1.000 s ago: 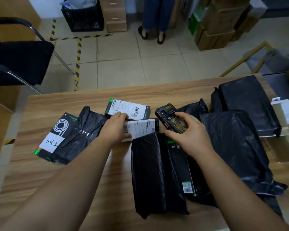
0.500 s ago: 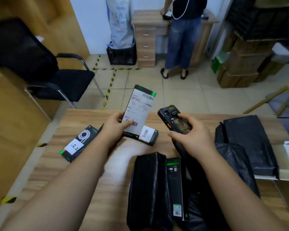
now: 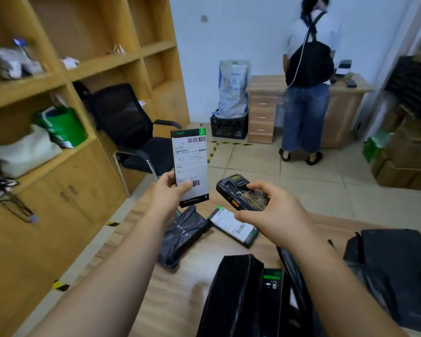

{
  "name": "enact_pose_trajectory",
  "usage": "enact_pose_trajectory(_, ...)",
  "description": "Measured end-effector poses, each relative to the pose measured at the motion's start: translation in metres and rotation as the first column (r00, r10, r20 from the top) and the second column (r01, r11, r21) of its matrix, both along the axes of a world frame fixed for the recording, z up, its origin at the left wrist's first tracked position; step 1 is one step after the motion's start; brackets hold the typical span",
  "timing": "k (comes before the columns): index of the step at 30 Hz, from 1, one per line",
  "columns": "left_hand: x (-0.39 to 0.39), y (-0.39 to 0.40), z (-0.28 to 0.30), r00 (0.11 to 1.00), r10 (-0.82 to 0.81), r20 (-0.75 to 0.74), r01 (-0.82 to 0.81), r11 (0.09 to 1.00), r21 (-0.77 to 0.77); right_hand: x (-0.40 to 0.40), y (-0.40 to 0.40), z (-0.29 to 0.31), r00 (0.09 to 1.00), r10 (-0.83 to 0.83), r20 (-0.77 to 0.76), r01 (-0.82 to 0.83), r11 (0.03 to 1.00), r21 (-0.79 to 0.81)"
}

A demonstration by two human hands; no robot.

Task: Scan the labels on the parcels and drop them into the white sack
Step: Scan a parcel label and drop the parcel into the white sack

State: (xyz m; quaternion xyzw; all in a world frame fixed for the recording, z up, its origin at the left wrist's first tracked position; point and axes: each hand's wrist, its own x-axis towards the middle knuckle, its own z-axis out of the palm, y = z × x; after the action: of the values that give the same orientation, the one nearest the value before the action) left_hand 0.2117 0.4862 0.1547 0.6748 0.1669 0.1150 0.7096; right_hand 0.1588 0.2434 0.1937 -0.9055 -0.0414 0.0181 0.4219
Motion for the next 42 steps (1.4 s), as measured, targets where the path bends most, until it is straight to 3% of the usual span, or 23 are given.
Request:
enact_pose_trajectory(12, -0.006, 0.022, 0.011, 0.998, -0.045, 0.046, 0.042, 0.997, 0.072, -0.027, 0.02, 0.023, 0.999, -0.002, 0.049, 0.007, 0.996, -0.09)
enact_pose_trajectory(19, 0.005, 0.065, 0.026, 0.993, -0.097, 0.072, 0.094, 0.994, 0.05, -0.028, 0.053, 0.029, 0.978, -0.139, 0.155, 0.148, 0.988, -0.048)
enact_pose_trajectory(25, 0.009, 0.1, 0.045, 0.925, -0.363, 0.117, 0.362, 0.932, 0.03, -0.036, 0.088, 0.021, 0.934, -0.284, 0.218, 0.288, 0.957, 0.011)
enact_pose_trajectory(32, 0.003, 0.068, 0.03, 0.723, -0.69, 0.013, 0.677, 0.713, 0.18, -0.087, 0.086, -0.002, 0.821, -0.498, 0.278, 0.519, 0.855, 0.0)
enact_pose_trajectory(36, -0.021, 0.001, 0.017, 0.556, -0.831, -0.006, 0.828, 0.554, 0.088, -0.149, 0.054, -0.01, 0.704, -0.65, 0.287, 0.679, 0.734, -0.003)
enact_pose_trajectory(42, -0.094, -0.125, 0.026, 0.208, -0.977, 0.038, 0.977, 0.21, 0.045, -0.272, -0.003, -0.002, 0.365, -0.88, 0.304, 0.92, 0.392, 0.03)
